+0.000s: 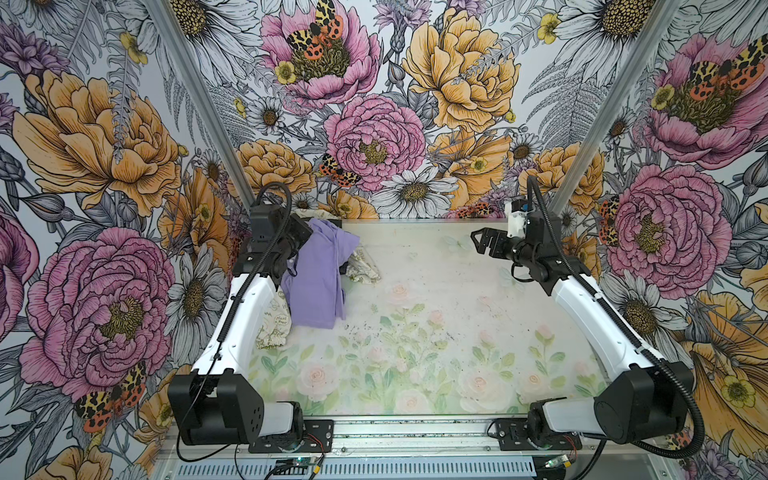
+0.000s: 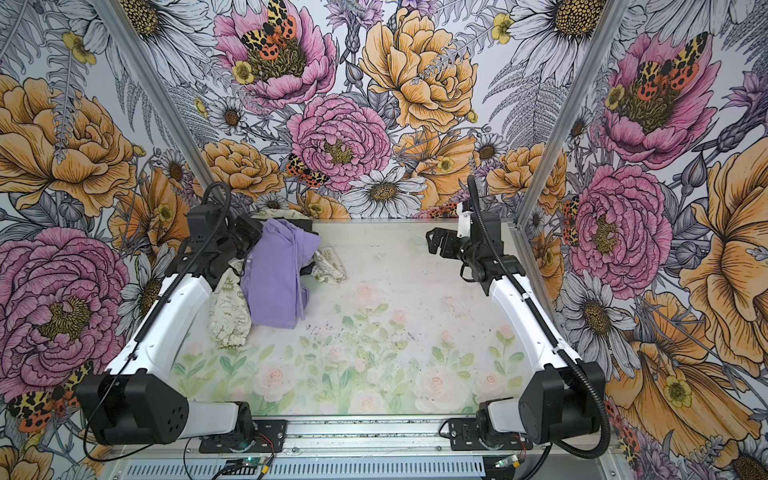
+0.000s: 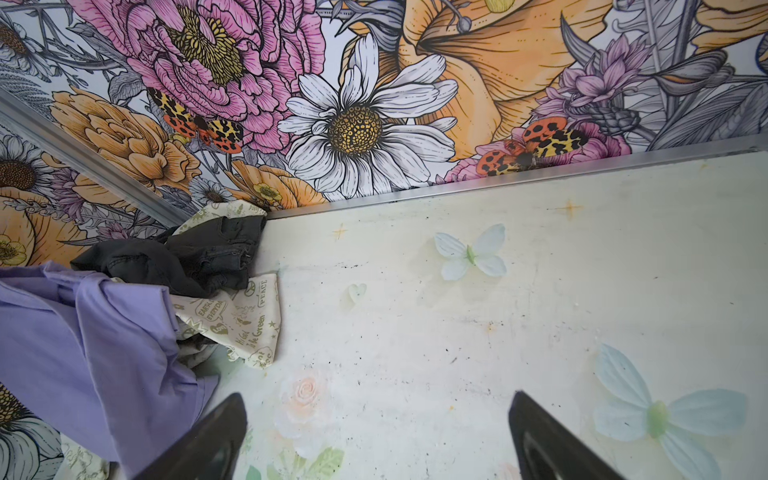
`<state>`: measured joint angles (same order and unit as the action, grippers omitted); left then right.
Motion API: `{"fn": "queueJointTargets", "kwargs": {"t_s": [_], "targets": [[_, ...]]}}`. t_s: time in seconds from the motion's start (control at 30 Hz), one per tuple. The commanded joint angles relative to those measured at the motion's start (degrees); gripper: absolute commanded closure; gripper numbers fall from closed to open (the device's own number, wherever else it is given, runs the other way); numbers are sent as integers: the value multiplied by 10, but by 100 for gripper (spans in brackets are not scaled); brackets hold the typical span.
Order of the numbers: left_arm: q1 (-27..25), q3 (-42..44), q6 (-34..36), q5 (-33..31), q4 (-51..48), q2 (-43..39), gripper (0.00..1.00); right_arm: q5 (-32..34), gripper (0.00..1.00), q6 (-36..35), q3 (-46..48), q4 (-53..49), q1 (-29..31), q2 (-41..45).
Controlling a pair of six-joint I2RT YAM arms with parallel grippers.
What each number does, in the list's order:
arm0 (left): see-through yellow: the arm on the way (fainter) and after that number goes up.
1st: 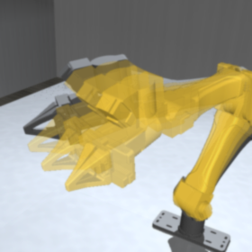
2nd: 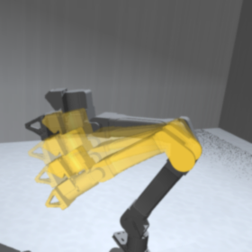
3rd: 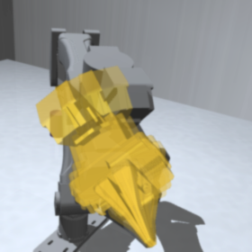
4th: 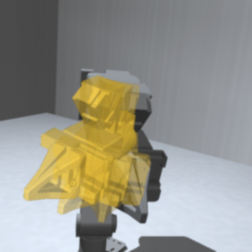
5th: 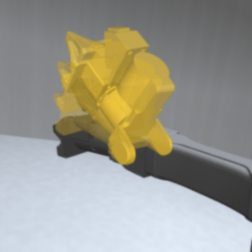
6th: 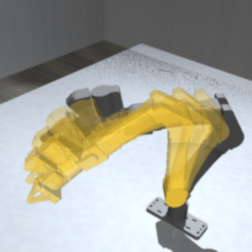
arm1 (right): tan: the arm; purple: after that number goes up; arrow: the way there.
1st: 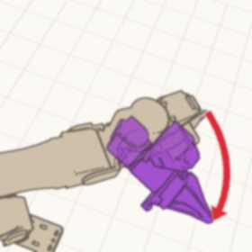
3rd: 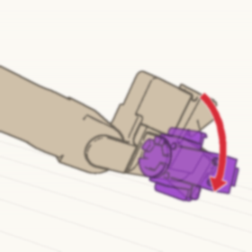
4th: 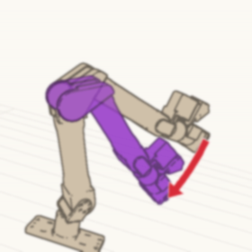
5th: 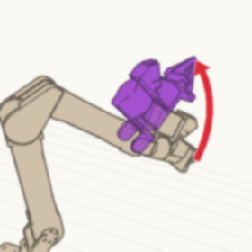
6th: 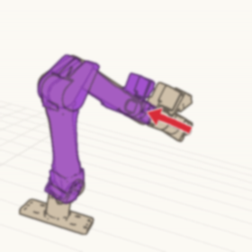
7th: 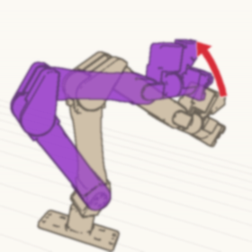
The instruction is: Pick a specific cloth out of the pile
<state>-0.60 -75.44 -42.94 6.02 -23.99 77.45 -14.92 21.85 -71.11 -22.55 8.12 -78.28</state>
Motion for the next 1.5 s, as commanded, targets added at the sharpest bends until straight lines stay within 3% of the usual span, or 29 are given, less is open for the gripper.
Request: {"fn": "queueJointTargets", "kwargs": {"t_s": [0.0,0.47,0.57,0.7,0.8,0.87,1.2,1.47], "targets": [[-8,-32,34,14,34,-2,100,-11,2,-5,-23,2,10,-7],[-11,-38,49,3,27,19,100,-3,7,13,-33,1,87,-30],[0,-51,50,12,1,46,89,-1,7,13,-36,2,97,-33],[7,-90,71,17,-42,64,52,4,6,13,-40,2,102,-32],[7,-92,81,-6,-56,43,35,10,6,14,-36,2,104,-25],[6,-83,86,-24,-64,21,29,12,6,15,-32,2,105,-21],[-34,51,82,-39,-111,-61,26,19,5,16,-21,1,108,-13],[-55,124,168,-58,-113,-54,28,12,5,19,-28,2,110,-26]]}}
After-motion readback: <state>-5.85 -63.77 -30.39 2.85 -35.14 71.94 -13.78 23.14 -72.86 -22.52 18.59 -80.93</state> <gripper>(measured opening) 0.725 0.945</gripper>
